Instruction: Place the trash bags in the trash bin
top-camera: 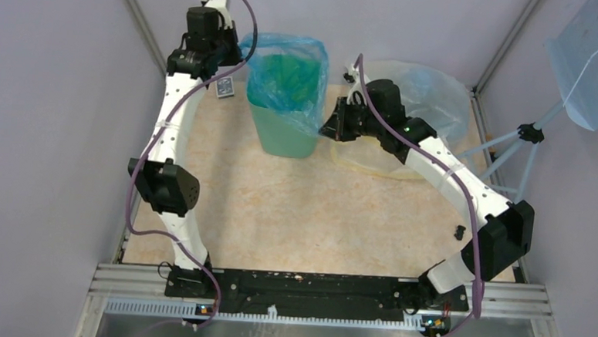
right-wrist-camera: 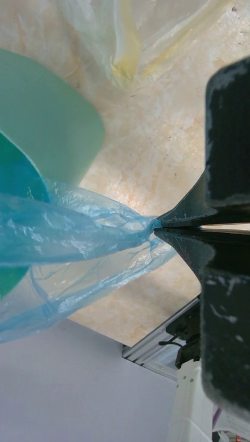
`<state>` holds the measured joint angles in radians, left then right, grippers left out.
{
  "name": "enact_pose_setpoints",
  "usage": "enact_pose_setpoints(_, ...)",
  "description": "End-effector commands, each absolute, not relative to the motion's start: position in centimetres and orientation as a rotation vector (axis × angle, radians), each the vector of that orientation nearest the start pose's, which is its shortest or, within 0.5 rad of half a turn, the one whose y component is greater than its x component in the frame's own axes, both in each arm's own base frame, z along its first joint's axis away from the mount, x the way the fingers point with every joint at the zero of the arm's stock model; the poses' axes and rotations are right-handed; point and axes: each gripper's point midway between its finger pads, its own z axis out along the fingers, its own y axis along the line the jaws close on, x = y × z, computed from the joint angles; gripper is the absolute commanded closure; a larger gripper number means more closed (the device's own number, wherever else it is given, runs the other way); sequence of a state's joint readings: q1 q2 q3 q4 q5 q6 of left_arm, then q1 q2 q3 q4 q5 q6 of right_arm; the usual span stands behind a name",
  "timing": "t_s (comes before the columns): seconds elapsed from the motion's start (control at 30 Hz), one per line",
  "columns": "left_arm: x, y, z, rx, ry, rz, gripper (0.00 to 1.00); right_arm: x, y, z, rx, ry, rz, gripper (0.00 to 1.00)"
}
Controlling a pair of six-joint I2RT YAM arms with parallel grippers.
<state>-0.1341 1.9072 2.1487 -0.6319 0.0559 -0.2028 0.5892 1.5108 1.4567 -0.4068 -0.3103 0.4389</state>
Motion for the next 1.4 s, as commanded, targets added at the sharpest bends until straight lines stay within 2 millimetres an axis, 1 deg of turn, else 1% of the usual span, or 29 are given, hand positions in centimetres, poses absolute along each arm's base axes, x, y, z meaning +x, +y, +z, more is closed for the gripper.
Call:
enact_pose_setpoints(0.0,50.5,-6.6,40.0,-0.018,1.918,-0.246,1.00,33.6,29.3,29.6,-0.348,2.077,0.940,1.00)
enact_pose_setpoints(0.1,48.7,-6.6,40.6,-0.006,1.933,-0.273,1.00,34.1,28.5,29.5,-0.337,2.077,0.918,1.00)
enact_pose_setpoints(0.13,48.3,-6.8,40.5,-0.004,1.938,-0.286,1.00,34.4,28.2,29.5,-0.331,2.075,0.911,1.00)
enact_pose_setpoints(0.23,47.7,-8.0,40.0,0.022,1.925,-0.372,1.00,34.9,27.4,30.1,-0.315,2.063,0.896,1.00)
enact_pose_setpoints(0.3,47.9,-9.0,39.1,0.034,1.926,-0.439,1.00,35.3,26.8,30.6,-0.305,2.051,0.884,1.00)
enact_pose_setpoints(0.4,48.5,-10.0,37.4,0.038,1.956,-0.504,1.00,35.4,26.1,31.6,-0.296,2.032,0.867,1.00)
enact_pose_setpoints(0.47,49.2,-11.0,36.4,0.048,1.973,-0.566,1.00,35.3,25.7,31.9,-0.293,2.023,0.857,1.00)
enact_pose_setpoints(0.5,49.3,-11.5,36.2,0.052,1.974,-0.602,1.00,35.2,25.5,32.0,-0.292,2.020,0.854,1.00)
enact_pose_setpoints(0.53,49.8,-12.1,35.5,0.050,1.987,-0.642,1.00,35.2,25.4,32.0,-0.290,2.019,0.853,1.00)
enact_pose_setpoints(0.6,50.3,-13.4,34.7,0.062,1.998,-0.723,1.00,35.0,25.3,32.1,-0.291,2.012,0.852,1.00)
enact_pose_setpoints(0.67,50.7,-15.2,33.9,0.085,2.025,-0.779,1.00,34.9,25.3,32.1,-0.293,2.011,0.858,1.00)
enact_pose_setpoints(0.7,50.7,-16.3,33.3,0.107,2.042,-0.792,1.00,34.9,25.3,32.1,-0.294,2.011,0.860,1.00)
enact_pose_setpoints(0.77,51.0,-17.7,32.1,0.121,2.080,-0.784,1.00,34.8,25.3,32.0,-0.293,2.011,0.864,1.00)
enact_pose_setpoints(0.87,51.3,-18.5,30.0,0.109,2.134,-0.775,1.00,34.8,25.4,32.0,-0.293,2.006,0.872,1.00)
enact_pose_setpoints(0.93,51.3,-18.2,29.0,0.091,2.165,-0.744,1.00,34.8,25.4,32.0,-0.292,2.006,0.875,1.00)
enact_pose_setpoints(1.0,51.2,-17.5,28.8,0.085,2.180,-0.699,1.00,34.8,25.6,31.9,-0.293,2.008,0.879,1.00)
enact_pose_setpoints(1.1,50.5,-16.4,30.9,0.097,2.139,-0.638,1.00,35.0,25.8,31.7,-0.299,2.016,0.887,1.00)
enact_pose_setpoints(1.27,48.6,-13.4,35.5,0.091,2.059,-0.566,1.00,35.1,26.2,31.0,-0.303,2.034,0.902,1.00)
enact_pose_setpoints(1.3,48.1,-12.7,36.2,0.087,2.051,-0.551,1.00,35.2,26.2,30.8,-0.301,2.036,0.901,1.00)
enact_pose_setpoints(1.37,47.2,-11.3,36.6,0.074,2.050,-0.520,1.00,35.5,26.4,30.5,-0.300,2.041,0.903,1.00)
